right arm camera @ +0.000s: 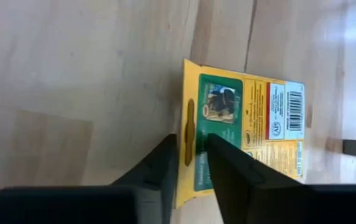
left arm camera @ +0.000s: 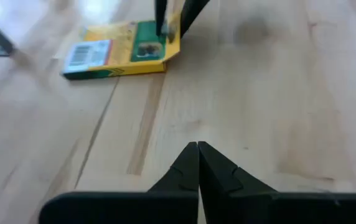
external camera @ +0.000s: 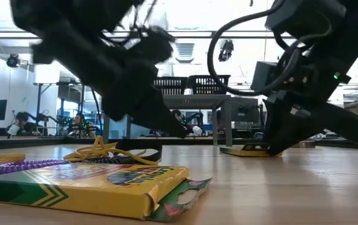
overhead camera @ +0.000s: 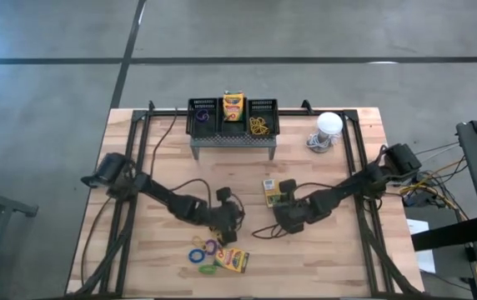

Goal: Pick & Place Office Desk Supplies
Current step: Put the yellow crayon box into the middle black basket on the shelf, then put the black spring keychain into the left black basket on the shelf, then put the right black rubber band into the right black basket on the shelf

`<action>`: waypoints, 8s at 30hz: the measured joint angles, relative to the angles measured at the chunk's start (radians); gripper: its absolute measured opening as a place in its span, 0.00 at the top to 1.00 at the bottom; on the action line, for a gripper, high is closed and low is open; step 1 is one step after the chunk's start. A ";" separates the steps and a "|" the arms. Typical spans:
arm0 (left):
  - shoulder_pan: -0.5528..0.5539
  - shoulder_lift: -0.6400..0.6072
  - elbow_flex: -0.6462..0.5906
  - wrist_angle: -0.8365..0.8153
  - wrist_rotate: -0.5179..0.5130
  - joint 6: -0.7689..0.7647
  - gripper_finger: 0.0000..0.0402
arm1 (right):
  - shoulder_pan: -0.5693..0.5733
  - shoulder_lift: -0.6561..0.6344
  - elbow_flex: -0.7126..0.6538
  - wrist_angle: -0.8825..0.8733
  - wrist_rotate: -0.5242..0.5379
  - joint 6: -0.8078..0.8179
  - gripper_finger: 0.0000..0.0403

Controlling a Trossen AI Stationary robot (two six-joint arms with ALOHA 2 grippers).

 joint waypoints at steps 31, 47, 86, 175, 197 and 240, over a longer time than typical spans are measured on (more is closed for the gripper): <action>-0.216 -0.128 -0.003 -0.493 -0.687 -0.333 1.00 | -0.572 -0.088 0.778 -0.098 -0.324 -0.759 0.98; -0.181 -0.128 -0.003 -0.523 -0.694 -0.339 1.00 | -0.783 0.074 0.818 -0.082 -0.517 -0.684 0.98; -0.183 -0.128 -0.003 -0.516 -0.644 -0.375 1.00 | -0.610 -0.053 0.689 0.022 -0.206 -0.557 0.74; -0.064 -0.269 0.385 -1.320 -0.025 -0.216 0.97 | -0.187 -0.258 -0.306 0.943 -0.313 -0.262 0.88; -0.107 -0.241 0.091 -1.379 -0.673 0.135 0.97 | -0.187 -0.258 -0.306 0.920 -0.313 -0.243 0.88; 0.914 -0.536 0.312 -1.037 0.247 0.135 0.75 | -0.187 -0.258 -0.306 0.918 -0.313 -0.245 0.88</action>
